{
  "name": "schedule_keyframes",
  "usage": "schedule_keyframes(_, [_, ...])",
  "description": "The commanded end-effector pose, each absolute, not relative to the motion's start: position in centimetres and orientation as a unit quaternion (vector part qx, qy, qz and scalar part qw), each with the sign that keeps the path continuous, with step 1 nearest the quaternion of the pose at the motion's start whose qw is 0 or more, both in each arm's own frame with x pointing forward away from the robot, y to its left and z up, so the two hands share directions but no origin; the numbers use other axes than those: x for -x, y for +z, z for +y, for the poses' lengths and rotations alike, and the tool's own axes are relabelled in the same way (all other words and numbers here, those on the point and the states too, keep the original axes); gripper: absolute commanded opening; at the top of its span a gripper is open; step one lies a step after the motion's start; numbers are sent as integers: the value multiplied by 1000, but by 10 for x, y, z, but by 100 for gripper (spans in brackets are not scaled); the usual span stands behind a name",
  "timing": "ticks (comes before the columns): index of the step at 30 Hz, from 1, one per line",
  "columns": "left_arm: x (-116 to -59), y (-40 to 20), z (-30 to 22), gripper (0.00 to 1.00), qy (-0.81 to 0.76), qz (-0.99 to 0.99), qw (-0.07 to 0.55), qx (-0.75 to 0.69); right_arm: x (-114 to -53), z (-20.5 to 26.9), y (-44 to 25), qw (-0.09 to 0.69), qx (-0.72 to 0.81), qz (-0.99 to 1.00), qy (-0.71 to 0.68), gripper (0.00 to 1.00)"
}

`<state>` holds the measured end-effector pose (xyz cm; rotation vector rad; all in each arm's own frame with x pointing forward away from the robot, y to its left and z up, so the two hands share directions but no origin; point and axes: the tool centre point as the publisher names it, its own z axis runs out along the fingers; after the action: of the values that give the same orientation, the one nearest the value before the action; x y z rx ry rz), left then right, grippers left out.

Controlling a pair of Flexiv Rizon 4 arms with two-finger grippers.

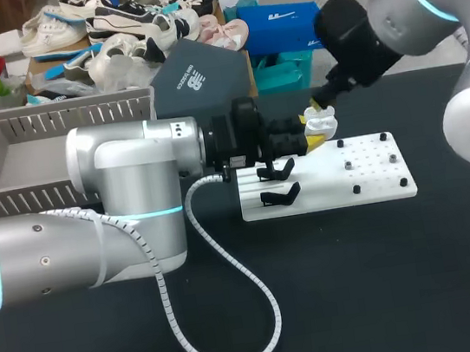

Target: Pick up each earbud case from the left stands, insert the matching earbuds, close the lid, and place the case in the box.

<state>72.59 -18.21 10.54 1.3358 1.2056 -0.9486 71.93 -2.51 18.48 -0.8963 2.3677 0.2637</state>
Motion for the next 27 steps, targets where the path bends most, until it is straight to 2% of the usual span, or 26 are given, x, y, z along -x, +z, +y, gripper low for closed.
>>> schedule_keyframes(1, [-726, 105, -182, 0, -397, 504, 527, -558, -734, -26, 190, 302, 327, 891, 92, 37])
schedule_keyframes(13, [-726, 105, -182, 0, -397, 504, 527, -558, -778, -38, 177, 294, 311, 897, 108, 34])
schedule_keyframes(27, [-726, 105, -182, 0, -397, 504, 527, -558, -778, -33, 149, 266, 308, 905, 121, 32])
